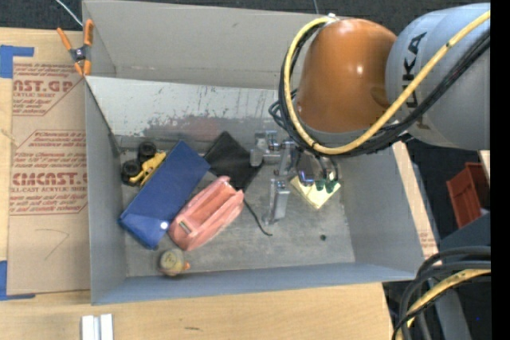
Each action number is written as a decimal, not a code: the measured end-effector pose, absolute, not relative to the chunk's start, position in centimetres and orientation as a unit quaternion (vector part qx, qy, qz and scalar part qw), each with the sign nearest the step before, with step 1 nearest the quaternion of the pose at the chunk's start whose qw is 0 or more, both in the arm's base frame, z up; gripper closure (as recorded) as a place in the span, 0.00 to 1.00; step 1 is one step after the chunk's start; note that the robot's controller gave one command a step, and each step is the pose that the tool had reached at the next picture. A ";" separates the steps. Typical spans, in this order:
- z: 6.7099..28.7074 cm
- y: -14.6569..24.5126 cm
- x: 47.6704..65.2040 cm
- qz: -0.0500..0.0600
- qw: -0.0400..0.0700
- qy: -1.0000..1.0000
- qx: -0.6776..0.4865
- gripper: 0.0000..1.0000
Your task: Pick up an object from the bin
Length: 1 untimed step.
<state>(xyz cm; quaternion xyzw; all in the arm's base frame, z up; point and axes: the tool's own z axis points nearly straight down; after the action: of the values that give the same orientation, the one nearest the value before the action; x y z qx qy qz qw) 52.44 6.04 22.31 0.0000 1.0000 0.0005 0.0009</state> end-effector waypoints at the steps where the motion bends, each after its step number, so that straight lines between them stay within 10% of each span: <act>1: 14.6 9.3 53.7 0.001 0.000 0.993 -0.115 0.00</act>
Offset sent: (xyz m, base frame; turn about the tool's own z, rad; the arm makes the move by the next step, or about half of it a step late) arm 0.0211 -0.0839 -0.0650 -0.2405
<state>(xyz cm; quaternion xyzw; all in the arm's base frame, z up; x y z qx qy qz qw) 53.75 9.25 14.64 -0.1148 0.9934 0.0006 0.0003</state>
